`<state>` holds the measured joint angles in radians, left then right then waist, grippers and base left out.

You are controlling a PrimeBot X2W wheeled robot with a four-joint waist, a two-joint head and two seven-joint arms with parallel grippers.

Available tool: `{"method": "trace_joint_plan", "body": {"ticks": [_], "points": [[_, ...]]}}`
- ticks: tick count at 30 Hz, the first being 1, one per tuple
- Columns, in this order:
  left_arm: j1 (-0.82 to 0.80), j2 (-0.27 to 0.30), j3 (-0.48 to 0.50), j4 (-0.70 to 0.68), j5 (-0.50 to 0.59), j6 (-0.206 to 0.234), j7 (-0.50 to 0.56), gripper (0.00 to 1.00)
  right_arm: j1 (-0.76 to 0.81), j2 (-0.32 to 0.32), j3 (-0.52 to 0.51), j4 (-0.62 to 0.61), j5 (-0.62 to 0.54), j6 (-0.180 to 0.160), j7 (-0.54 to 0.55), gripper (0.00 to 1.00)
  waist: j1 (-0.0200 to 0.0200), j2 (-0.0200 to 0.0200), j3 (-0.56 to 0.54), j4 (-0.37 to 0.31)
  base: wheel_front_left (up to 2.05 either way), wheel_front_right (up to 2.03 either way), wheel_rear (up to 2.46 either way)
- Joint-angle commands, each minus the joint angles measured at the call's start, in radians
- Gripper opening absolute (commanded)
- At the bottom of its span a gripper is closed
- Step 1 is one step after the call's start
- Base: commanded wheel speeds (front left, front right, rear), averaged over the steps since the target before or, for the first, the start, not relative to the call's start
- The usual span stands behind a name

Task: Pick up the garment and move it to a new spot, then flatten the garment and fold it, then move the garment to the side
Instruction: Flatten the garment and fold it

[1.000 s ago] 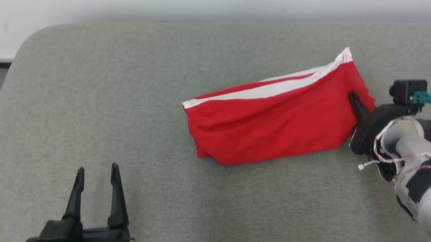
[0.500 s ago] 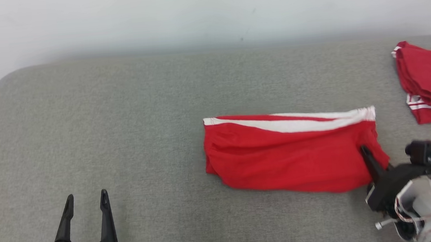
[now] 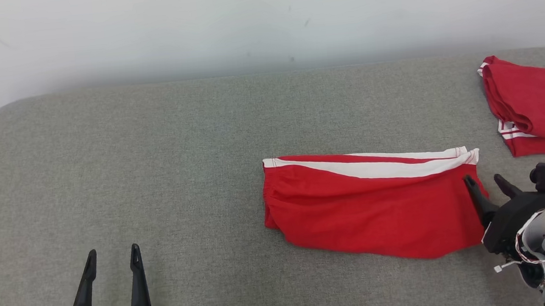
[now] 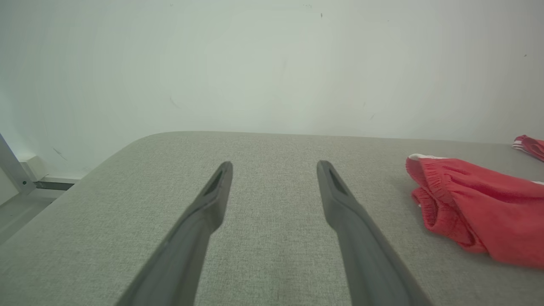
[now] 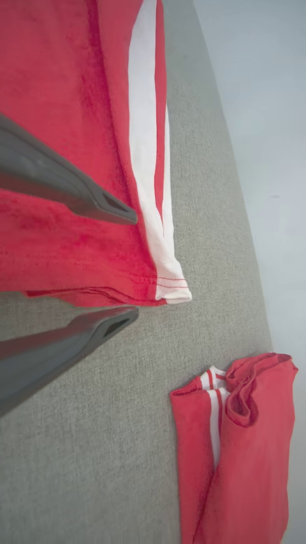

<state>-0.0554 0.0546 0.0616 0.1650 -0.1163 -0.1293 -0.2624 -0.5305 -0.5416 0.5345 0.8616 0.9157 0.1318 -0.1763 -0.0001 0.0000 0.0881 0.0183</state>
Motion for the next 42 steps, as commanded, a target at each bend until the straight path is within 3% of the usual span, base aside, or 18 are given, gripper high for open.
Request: {"method": "trace_joint_plan", "body": {"ticks": [1,11,12,13,14,17,23,29,42], "points": [[0.009,-0.001,-0.004,-0.004,0.001,-0.002,-0.003,1.00,-0.023,0.004,-0.003,0.033,-0.025,-0.003,0.022,1.00,0.0001,0.0000,0.005,0.005,0.00,0.00,0.00],[-0.015,0.000,-0.019,-0.005,0.007,-0.001,-0.003,1.00,-0.058,0.055,-0.008,0.194,-0.066,-0.003,0.104,1.00,0.0001,0.0000,0.033,0.036,0.00,0.00,0.00],[-0.015,0.000,-0.017,-0.006,0.007,-0.001,-0.003,1.00,-0.055,0.065,-0.006,0.198,-0.062,-0.003,0.111,0.47,0.0001,0.0000,0.034,0.036,0.00,0.00,0.00],[-0.014,0.000,-0.016,-0.006,0.007,-0.001,-0.003,1.00,-0.055,0.071,-0.006,0.200,-0.057,-0.003,0.112,0.10,0.0001,0.0000,0.035,0.035,0.00,0.00,0.00],[-0.012,0.000,-0.014,-0.006,0.008,-0.001,-0.003,1.00,-0.056,0.076,-0.006,0.202,-0.056,-0.003,0.115,0.00,0.0001,0.0000,0.035,0.035,0.00,0.00,0.00],[-0.009,0.000,-0.010,0.000,0.008,-0.001,-0.003,1.00,-0.061,0.072,-0.006,0.209,-0.045,-0.003,0.121,0.00,0.0001,0.0000,0.029,0.033,0.00,0.00,0.00],[-0.005,-0.002,-0.014,0.004,0.006,-0.001,-0.003,1.00,-0.104,-0.011,0.025,0.233,-0.114,-0.003,0.063,0.00,0.0001,0.0000,0.011,0.033,0.00,0.00,0.00],[0.016,-0.003,-0.007,0.004,0.002,-0.001,-0.003,1.00,-0.127,-0.035,0.035,0.241,-0.135,-0.003,0.043,0.00,0.0001,0.0000,-0.008,0.022,0.00,0.00,0.00],[0.033,-0.004,-0.009,0.010,-0.008,-0.001,-0.003,1.00,-0.129,0.045,0.054,0.049,-0.064,-0.003,0.041,0.00,0.0001,0.0000,-0.035,-0.012,0.00,0.00,0.00]]}}
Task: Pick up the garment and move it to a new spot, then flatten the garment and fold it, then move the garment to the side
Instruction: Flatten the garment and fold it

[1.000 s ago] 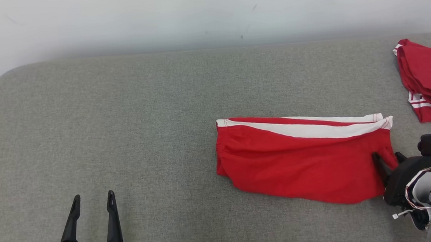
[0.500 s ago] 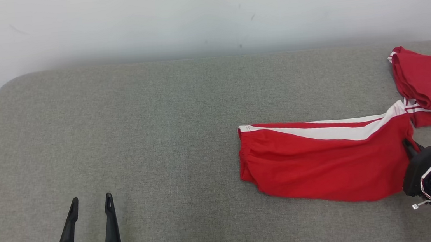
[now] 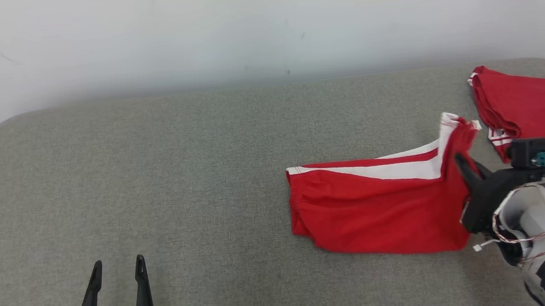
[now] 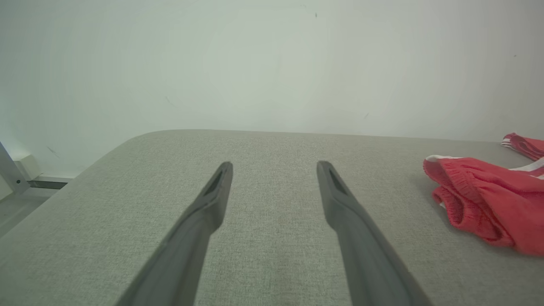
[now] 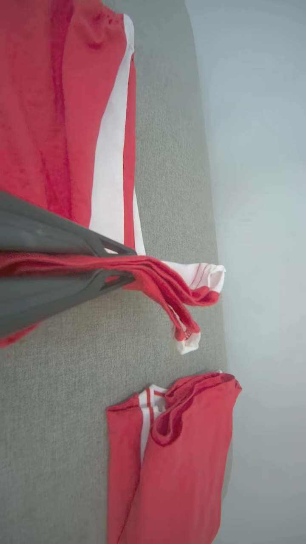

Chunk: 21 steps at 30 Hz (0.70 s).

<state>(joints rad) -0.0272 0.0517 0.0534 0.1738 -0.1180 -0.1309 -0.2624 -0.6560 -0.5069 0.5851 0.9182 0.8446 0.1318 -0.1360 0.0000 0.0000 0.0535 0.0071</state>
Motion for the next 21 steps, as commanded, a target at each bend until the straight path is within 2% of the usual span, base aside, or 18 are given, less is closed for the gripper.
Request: {"method": "trace_joint_plan", "body": {"ticks": [1,8,16,21], "points": [[0.004,-0.002,-0.002,0.001,-0.006,0.001,-0.003,1.00,-0.005,0.020,0.007,-0.026,0.010,-0.003,0.003,0.00,0.0000,0.0000,-0.001,-0.002,0.00,0.00,0.00],[-0.017,-0.002,-0.023,0.010,-0.018,0.002,-0.003,1.00,-0.019,0.098,0.031,-0.138,0.013,-0.003,0.039,0.00,0.0000,0.0000,0.007,0.012,0.00,0.00,0.00],[-0.045,-0.002,-0.046,0.028,-0.034,0.002,-0.003,1.00,-0.009,0.184,0.038,-0.195,0.005,-0.003,0.079,0.00,0.0000,0.0000,0.019,0.055,0.00,0.00,0.00],[-0.059,-0.002,-0.063,0.035,-0.040,0.003,-0.003,1.00,0.025,0.249,0.013,-0.189,0.031,-0.003,0.108,0.00,0.0000,0.0000,0.024,0.086,0.00,0.00,0.00]]}}
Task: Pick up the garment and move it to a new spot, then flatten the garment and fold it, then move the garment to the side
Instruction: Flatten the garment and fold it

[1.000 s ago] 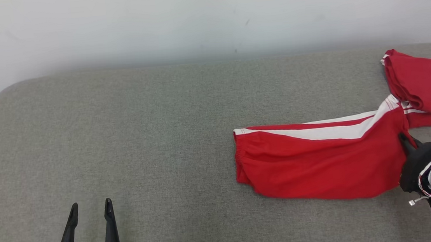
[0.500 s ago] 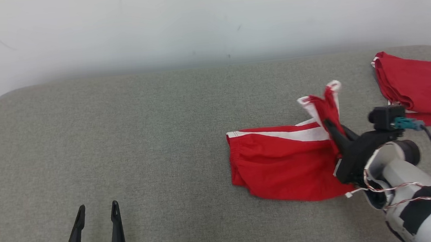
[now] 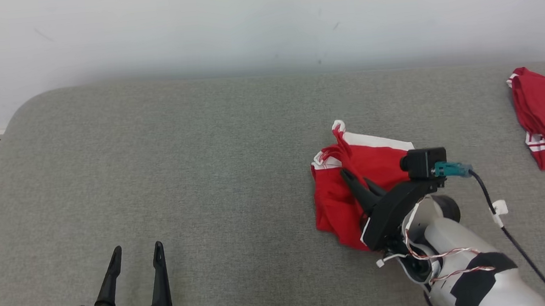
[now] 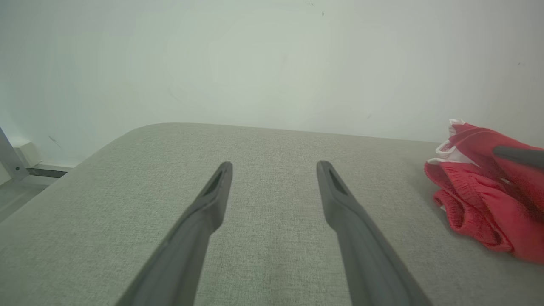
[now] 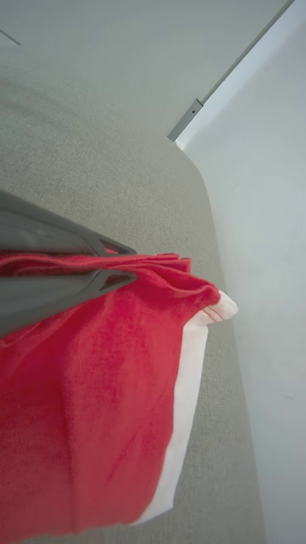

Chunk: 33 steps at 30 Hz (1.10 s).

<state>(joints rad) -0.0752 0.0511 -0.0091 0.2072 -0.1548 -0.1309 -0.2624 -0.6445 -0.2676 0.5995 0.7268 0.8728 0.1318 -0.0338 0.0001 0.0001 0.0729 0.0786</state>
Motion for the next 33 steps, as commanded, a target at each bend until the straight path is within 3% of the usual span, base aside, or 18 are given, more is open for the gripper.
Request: {"method": "trace_joint_plan", "body": {"ticks": [1,10,11,12,13,22,26,33], "points": [[-0.012,-0.001,-0.001,0.004,-0.005,0.004,-0.003,1.00,0.020,0.026,-0.010,0.005,0.009,-0.003,0.001,0.00,-0.0001,-0.0001,0.006,0.019,0.00,0.00,0.00],[-0.032,-0.001,-0.009,0.010,-0.015,0.004,-0.003,1.00,0.042,0.131,-0.029,0.074,-0.036,-0.003,-0.030,0.00,-0.0001,-0.0001,0.030,0.033,0.00,0.00,0.00],[-0.034,-0.001,-0.009,0.010,-0.014,0.004,-0.003,1.00,0.042,0.137,-0.028,0.078,-0.039,-0.003,-0.036,0.17,-0.0001,-0.0001,0.033,0.033,0.00,0.00,0.00],[-0.036,-0.001,-0.008,0.011,-0.014,0.004,-0.003,1.00,0.041,0.140,-0.027,0.079,-0.044,-0.003,-0.047,0.42,-0.0001,-0.0001,0.034,0.032,0.00,0.00,0.00],[-0.038,-0.001,-0.009,0.012,-0.014,0.005,-0.003,1.00,0.042,0.144,-0.026,0.081,-0.047,-0.003,-0.054,1.00,-0.0001,-0.0001,0.035,0.032,0.00,0.00,0.00],[-0.020,-0.001,0.007,0.005,-0.006,0.007,-0.003,1.00,0.051,0.076,-0.071,-0.001,-0.064,-0.003,-0.193,1.00,-0.0001,-0.0001,0.022,-0.001,0.00,0.00,0.00],[-0.010,-0.001,0.015,0.001,-0.005,0.007,-0.003,1.00,0.084,0.015,-0.137,-0.052,-0.076,-0.003,-0.223,1.00,-0.0001,-0.0001,0.014,-0.013,0.00,0.00,0.00],[0.006,-0.001,0.028,-0.009,0.005,0.005,-0.003,1.00,0.162,-0.035,-0.280,-0.139,-0.130,-0.003,-0.232,1.00,-0.0001,-0.0001,0.002,-0.026,0.00,0.00,0.00]]}}
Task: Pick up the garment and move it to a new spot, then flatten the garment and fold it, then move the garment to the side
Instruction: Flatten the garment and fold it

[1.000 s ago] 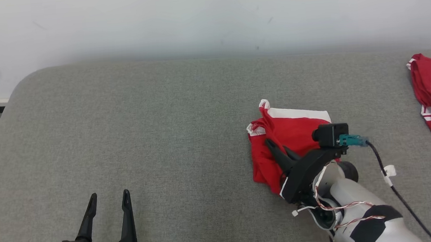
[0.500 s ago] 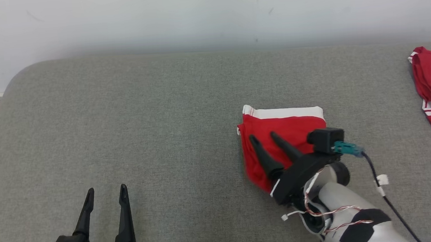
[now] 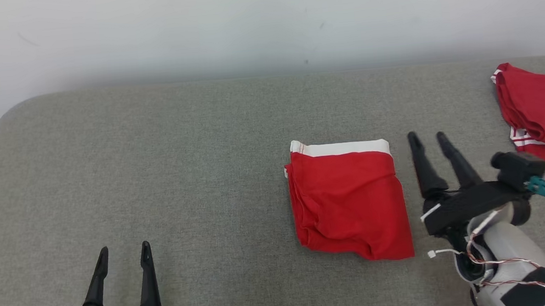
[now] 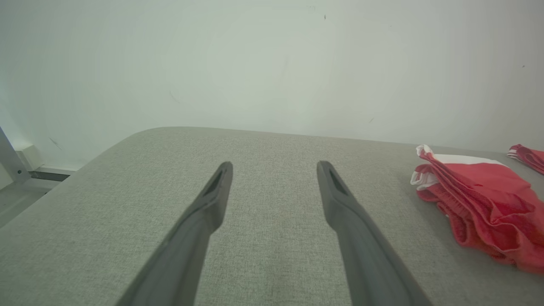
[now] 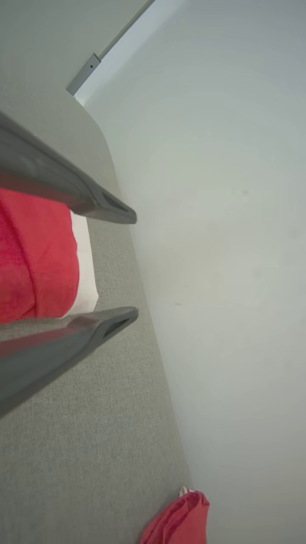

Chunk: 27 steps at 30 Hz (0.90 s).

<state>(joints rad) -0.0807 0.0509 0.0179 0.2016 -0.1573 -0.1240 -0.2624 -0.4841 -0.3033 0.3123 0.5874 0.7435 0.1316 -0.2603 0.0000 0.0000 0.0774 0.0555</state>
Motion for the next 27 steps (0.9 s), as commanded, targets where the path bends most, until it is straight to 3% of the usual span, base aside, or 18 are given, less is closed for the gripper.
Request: {"method": "trace_joint_plan", "body": {"ticks": [1,7,14,27], "points": [[0.020,-0.001,0.009,-0.009,0.013,-0.003,-0.003,1.00,0.046,0.001,-0.058,-0.053,-0.036,-0.003,-0.005,1.00,0.0000,0.0000,-0.007,-0.010,0.00,0.00,0.00],[0.042,-0.001,0.038,-0.019,0.028,-0.005,-0.003,1.00,0.187,0.036,-0.201,-0.241,-0.172,-0.003,-0.005,1.00,0.0000,0.0000,-0.025,-0.037,0.00,0.00,0.00],[0.055,0.002,0.047,-0.022,0.047,-0.005,-0.003,1.00,0.344,0.087,-0.260,-0.404,-0.318,-0.003,-0.005,1.00,0.0000,0.0000,-0.050,-0.057,0.00,0.00,0.00],[0.120,0.015,0.074,-0.035,0.088,-0.005,-0.003,1.00,0.540,0.163,-0.330,-0.509,-0.493,-0.003,-0.006,1.00,0.0000,0.0000,-0.101,-0.085,0.00,0.00,0.00]]}}
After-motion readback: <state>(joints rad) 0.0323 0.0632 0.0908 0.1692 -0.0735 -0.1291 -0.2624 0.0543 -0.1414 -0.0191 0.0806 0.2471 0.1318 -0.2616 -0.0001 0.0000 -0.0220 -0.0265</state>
